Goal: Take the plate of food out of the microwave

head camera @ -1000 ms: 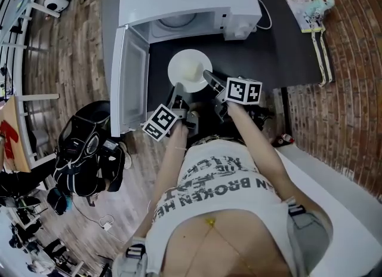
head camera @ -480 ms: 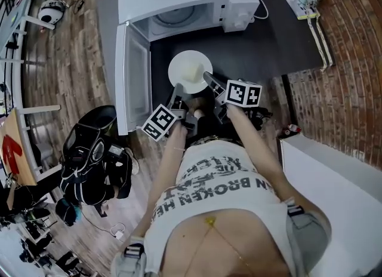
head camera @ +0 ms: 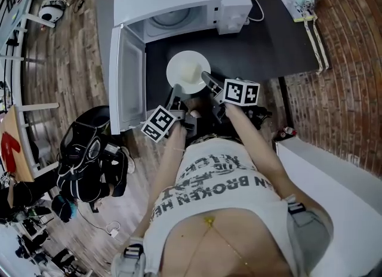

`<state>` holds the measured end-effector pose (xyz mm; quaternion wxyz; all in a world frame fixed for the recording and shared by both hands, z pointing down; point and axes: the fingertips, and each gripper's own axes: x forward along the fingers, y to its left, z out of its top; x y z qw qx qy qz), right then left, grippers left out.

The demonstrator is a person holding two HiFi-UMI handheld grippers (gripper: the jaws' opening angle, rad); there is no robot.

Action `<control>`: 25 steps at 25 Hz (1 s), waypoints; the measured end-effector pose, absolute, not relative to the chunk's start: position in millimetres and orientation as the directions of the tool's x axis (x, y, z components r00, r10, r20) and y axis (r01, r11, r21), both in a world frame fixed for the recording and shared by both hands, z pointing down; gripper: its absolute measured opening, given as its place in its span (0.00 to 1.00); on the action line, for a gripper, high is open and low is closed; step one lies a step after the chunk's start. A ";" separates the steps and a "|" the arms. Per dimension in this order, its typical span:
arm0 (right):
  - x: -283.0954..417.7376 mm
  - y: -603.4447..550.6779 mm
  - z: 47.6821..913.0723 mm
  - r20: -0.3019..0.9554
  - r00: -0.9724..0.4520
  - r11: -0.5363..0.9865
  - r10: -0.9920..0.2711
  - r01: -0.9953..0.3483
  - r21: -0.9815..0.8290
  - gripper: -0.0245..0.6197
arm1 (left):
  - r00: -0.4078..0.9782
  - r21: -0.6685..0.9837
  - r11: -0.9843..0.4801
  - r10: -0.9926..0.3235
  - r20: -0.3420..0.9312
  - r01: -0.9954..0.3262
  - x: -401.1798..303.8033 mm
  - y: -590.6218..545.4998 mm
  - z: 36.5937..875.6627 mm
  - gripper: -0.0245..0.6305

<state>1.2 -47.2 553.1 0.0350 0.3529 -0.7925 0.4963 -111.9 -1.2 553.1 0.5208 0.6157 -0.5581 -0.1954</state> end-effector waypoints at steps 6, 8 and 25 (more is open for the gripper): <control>25.6 -49.1 548.1 0.403 -0.758 0.263 -0.513 -0.585 -0.768 0.14 | 0.283 0.861 0.169 -0.899 0.334 -0.479 -87.0 -1.0 548.7 0.10; 32.8 -47.9 548.2 0.402 -0.760 0.264 -0.510 -0.583 -0.768 0.14 | 0.281 0.862 0.171 -0.900 0.334 -0.477 -79.6 1.0 549.2 0.10; 55.8 -39.9 552.1 0.402 -0.782 0.279 -0.476 -0.568 -0.774 0.14 | 0.247 0.858 0.196 -0.906 0.344 -0.474 -54.8 12.4 551.8 0.10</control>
